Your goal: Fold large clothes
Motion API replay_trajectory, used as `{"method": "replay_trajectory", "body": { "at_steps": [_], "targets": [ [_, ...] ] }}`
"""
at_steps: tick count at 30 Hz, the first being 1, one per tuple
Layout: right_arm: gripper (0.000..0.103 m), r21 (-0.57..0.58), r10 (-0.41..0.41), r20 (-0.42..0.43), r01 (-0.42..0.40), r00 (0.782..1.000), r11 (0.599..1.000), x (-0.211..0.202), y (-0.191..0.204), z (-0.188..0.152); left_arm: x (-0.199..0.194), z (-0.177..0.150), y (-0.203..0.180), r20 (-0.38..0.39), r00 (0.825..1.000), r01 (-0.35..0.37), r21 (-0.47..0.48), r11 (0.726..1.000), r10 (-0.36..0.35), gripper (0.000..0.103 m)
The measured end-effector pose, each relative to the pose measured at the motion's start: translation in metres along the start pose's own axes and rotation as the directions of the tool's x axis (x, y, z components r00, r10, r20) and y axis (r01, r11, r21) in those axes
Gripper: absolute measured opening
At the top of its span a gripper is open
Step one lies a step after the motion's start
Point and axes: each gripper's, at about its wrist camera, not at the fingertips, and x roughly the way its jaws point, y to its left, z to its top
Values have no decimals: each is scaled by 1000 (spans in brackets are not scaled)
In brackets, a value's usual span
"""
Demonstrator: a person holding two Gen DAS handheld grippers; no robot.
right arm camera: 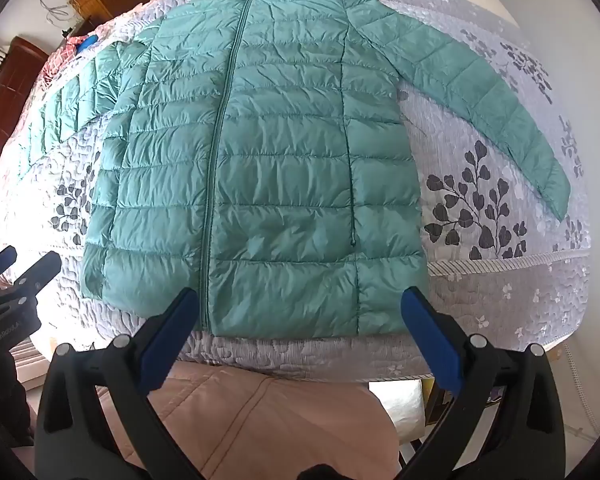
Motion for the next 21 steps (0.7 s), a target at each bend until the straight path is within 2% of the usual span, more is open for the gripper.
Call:
{"method": "replay_trajectory", "body": {
  "at_steps": [21],
  "targets": [
    [100,1,5,-1,-5,1000,1000,0,0,0,-2,1,-3,8,1000,-5,7,1000,5,98]
  ]
}}
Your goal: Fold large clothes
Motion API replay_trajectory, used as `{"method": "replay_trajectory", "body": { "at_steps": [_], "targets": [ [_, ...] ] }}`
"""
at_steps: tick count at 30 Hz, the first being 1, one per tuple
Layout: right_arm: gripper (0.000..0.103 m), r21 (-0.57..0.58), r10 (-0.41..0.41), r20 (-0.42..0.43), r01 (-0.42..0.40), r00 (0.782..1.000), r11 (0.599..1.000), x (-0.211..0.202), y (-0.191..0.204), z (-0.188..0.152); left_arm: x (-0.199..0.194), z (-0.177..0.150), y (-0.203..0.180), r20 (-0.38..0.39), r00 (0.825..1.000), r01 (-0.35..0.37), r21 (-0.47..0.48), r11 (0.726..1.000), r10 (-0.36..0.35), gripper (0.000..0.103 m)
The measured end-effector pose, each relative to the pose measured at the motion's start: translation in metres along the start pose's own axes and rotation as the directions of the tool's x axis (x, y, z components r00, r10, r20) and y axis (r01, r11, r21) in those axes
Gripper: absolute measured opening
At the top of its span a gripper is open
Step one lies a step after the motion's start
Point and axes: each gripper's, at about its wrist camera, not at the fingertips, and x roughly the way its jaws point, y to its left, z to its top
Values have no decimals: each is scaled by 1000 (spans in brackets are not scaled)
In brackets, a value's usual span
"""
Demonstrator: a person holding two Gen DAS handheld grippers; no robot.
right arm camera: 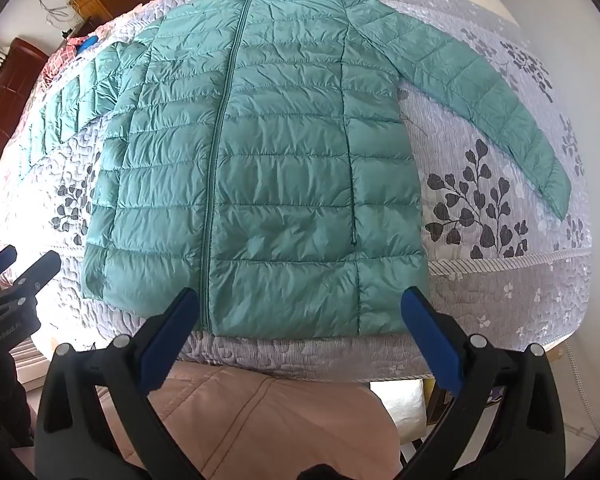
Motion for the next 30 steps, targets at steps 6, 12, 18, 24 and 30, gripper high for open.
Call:
{"method": "replay_trajectory", "body": {
  "at_steps": [6,12,18,24,30],
  "targets": [
    [100,0,1,0,-1,1000,1000,0,0,0,-1,1,-1,0,1000,0,0,1000,0,98],
    [100,-1,1,1,-1,1000,1000,0,0,0,0,0,0,1,1000,0,-1,1000,0,98],
    [100,-1,1,3,-1,1000,1000,0,1,0,-1,1,1,3,1000,2,-1,1000,-2,98],
    [100,0,2,1,-2,1000,1000,-1,0,0,-2,1,1,5,1000,1,0,1000,-1,98],
    [100,0,3,1,-3,1000,1000,-1,1,0,-2,1,1,6,1000,1,0,1000,-1,98]
  ]
}}
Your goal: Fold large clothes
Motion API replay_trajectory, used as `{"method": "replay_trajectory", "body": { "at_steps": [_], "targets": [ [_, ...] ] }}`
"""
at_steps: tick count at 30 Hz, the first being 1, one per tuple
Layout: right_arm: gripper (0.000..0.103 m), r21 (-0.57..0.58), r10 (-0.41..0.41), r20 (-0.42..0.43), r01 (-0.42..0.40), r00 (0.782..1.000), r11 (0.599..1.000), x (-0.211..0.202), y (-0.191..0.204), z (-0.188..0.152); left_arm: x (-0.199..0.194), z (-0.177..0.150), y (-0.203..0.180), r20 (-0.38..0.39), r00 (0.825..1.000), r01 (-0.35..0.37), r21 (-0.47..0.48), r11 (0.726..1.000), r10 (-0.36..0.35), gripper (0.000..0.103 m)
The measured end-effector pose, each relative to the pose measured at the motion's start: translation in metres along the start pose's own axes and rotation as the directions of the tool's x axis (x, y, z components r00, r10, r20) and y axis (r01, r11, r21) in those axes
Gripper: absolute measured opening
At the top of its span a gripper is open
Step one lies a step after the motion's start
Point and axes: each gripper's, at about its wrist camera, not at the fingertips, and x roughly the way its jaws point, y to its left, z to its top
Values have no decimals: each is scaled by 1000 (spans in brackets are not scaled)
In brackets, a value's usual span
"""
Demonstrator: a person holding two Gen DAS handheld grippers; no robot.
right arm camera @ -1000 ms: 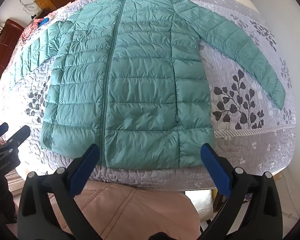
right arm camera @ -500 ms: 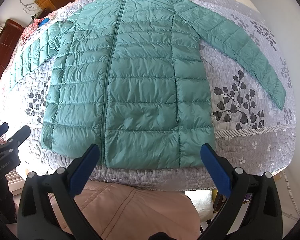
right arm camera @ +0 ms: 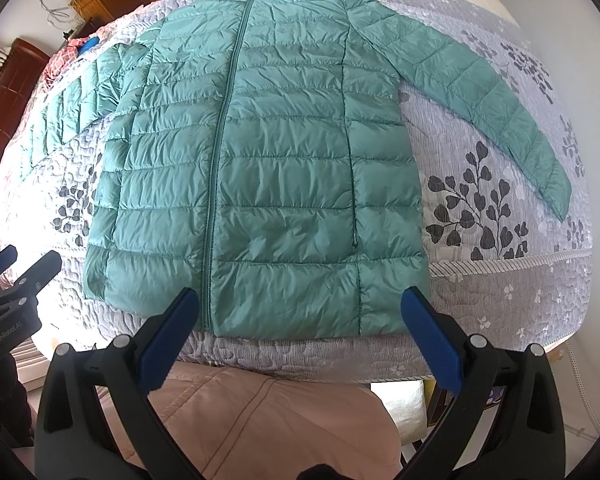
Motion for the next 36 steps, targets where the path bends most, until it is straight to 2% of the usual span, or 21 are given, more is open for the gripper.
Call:
{"method": "replay_trajectory", "body": {
  "at_steps": [36],
  "targets": [
    [100,0,4,1,-4,1000,1000,2,0,0,-2,1,3,3,1000,-4,0,1000,4,98]
  ]
}}
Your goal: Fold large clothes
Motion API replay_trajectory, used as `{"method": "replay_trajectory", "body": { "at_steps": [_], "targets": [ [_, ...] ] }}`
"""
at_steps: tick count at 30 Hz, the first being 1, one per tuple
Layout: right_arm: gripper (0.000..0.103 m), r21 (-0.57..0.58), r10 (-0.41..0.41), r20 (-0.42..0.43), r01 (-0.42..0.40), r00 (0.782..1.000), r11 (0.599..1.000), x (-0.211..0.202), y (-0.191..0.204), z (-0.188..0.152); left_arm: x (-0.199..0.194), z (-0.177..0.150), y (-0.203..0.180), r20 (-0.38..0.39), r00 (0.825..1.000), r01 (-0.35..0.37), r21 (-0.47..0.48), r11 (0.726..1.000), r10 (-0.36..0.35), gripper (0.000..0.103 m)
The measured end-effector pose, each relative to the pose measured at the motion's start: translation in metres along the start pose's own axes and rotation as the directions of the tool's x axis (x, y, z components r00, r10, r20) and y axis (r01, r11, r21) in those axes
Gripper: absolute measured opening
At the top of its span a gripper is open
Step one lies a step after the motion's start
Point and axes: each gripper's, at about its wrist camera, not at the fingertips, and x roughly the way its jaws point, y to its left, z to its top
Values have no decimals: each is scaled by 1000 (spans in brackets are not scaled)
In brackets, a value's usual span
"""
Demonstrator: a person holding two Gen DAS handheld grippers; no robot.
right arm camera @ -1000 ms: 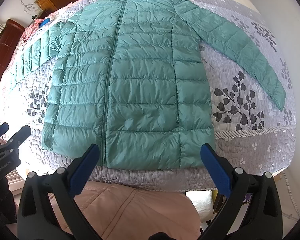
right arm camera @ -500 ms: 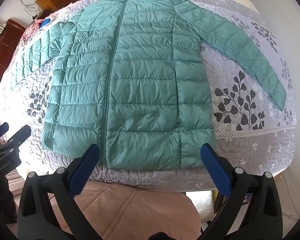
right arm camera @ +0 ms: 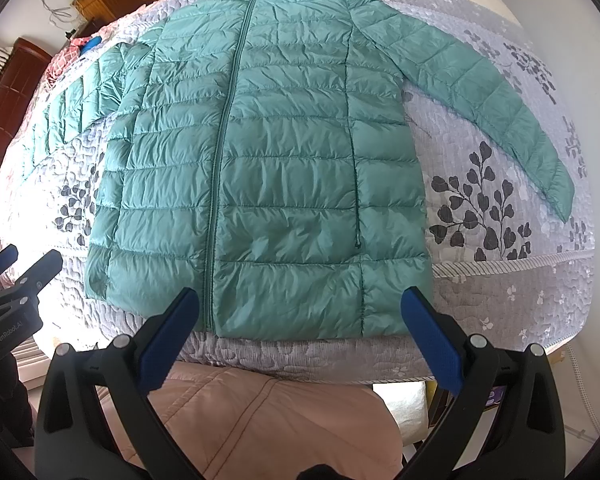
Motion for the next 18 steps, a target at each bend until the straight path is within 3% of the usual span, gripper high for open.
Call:
{"method": "replay_trajectory", "body": {
  "at_steps": [11,15,18],
  "targets": [
    [100,8,12,22,-13,1000,1000,0,-2,2,1,0,0,5,1000,1,0,1000,-1,98],
    [100,68,74,147,-85,986,994,-13,-30,6,-1,7,-4,45,999,9,7,1000,-9,98],
    [100,161,75,292,-126,954,979,-26,-71,9,-3,17,-16,118,993,19,22,1000,-21,98]
  ]
}}
